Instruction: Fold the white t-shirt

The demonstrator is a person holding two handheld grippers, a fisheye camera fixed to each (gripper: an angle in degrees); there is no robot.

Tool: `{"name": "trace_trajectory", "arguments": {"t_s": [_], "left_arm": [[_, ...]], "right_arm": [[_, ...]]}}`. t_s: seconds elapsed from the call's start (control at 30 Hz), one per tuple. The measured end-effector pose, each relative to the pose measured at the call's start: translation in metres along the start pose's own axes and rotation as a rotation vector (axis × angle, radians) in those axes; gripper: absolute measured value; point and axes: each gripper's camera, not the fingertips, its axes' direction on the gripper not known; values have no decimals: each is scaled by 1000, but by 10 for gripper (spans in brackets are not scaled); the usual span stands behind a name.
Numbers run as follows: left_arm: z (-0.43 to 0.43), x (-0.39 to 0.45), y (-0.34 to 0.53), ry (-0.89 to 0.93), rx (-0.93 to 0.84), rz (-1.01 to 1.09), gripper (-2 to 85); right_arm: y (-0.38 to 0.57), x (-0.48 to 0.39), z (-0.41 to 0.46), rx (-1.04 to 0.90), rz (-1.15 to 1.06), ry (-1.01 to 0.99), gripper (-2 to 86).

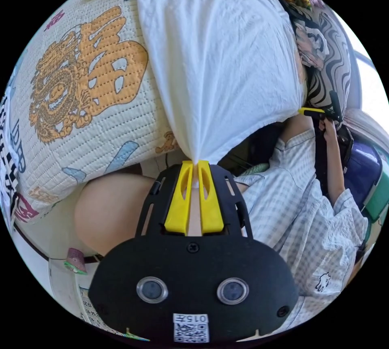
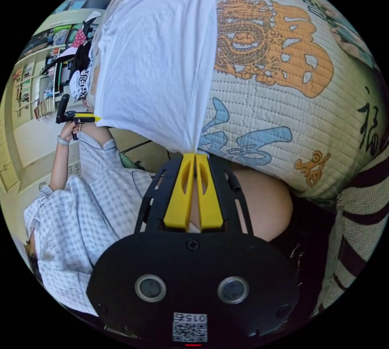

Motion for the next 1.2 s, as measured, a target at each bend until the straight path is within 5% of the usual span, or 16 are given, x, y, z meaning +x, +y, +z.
{"name": "trace_trajectory", "arguments": {"t_s": [0.5,0.7,0.83,0.97,1.07,1.2], "left_arm": [[73,42,-25,-75,-131,-7,72],[17,81,11,-204,274,-10,58],[-40,155,24,-376,785,170,66],[-53,230,-13,-497,1200,357,72],[-44,275,-88,-421,1183,509,47],[-30,332,-205,-316,941,656,34]], "right_arm": [[96,33,-12,-116,40,220,2],[190,16,-87,398,22,230,2],[263,-33,-132,946,15,431,-1],[281,-55,-139,1243,59,622,-5],[265,-50,-133,1369,94,731,-4],[207,12,-141,1112,101,432,50]]}}
